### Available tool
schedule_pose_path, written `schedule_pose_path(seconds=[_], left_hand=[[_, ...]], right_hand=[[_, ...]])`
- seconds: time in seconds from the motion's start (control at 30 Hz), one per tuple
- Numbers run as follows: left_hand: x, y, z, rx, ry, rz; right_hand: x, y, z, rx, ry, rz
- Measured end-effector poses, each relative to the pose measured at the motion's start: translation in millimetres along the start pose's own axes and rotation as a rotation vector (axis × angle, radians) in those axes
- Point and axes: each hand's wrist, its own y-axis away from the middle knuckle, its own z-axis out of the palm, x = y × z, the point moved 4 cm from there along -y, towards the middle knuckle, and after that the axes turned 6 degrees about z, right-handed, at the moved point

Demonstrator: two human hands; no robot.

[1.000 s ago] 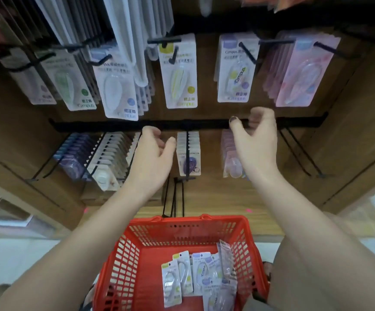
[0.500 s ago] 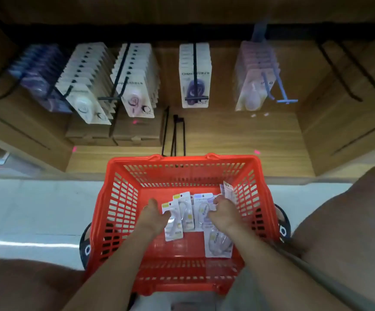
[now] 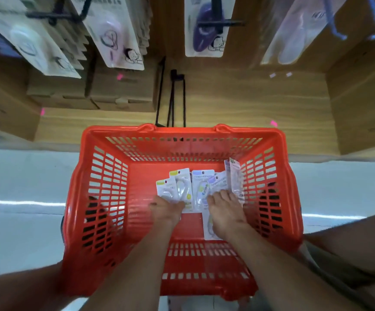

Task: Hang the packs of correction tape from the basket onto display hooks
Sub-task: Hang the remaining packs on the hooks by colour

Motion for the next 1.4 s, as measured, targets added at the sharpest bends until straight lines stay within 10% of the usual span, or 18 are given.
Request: schedule_pose_path(seconds=[0.4,0.63,1.4], left_hand=[[-6,-29,3,0.073,0.148,-0.071],[6,-22,-6,0.059,0.202,0.120],[17,-36,-6,-0.068,0.173,0.119]], right_hand=[[4,-15,-10,-0.218,-0.302,0.008],[14,-46,-42,-0.021,-0.557,0.073],[17,-64,-34,-0.237,-0.584,0.152]])
